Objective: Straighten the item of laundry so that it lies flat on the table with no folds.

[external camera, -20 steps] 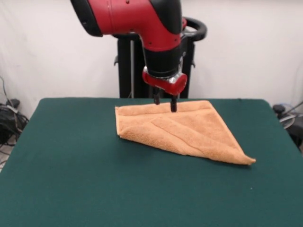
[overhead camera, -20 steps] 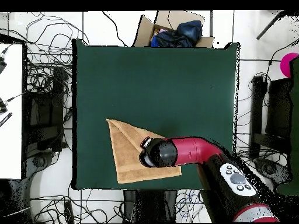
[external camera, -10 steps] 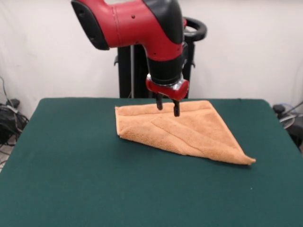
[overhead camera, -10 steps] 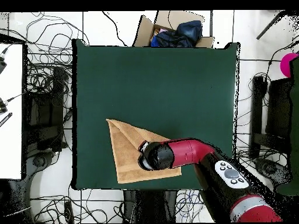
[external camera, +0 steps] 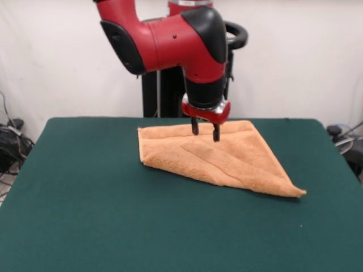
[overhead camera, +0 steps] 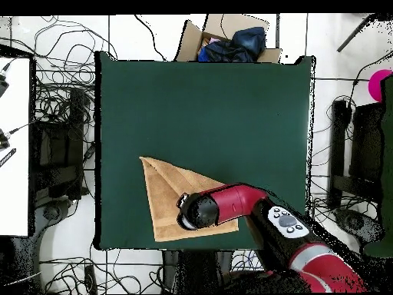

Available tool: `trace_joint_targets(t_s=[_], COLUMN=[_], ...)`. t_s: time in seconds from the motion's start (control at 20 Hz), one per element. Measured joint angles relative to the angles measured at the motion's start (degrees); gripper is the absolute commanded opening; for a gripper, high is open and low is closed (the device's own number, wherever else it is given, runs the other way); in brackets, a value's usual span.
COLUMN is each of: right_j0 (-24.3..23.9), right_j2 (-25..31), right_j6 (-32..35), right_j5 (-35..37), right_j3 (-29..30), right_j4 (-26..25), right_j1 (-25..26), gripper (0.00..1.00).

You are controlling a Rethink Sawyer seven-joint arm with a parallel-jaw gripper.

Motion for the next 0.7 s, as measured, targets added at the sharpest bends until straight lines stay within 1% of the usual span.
trace_joint_targets(t_s=[0.35,0.7], right_j0=[2.3,3.4], right_j2=[-1.1,-1.4], right_j6=[0.0,0.0], right_j5=[0.0,0.0], right_j3=[-0.8,-1.3], right_j4=[-1.1,-2.3], right_j1=[1.5,2.0], gripper=[1.0,1.0])
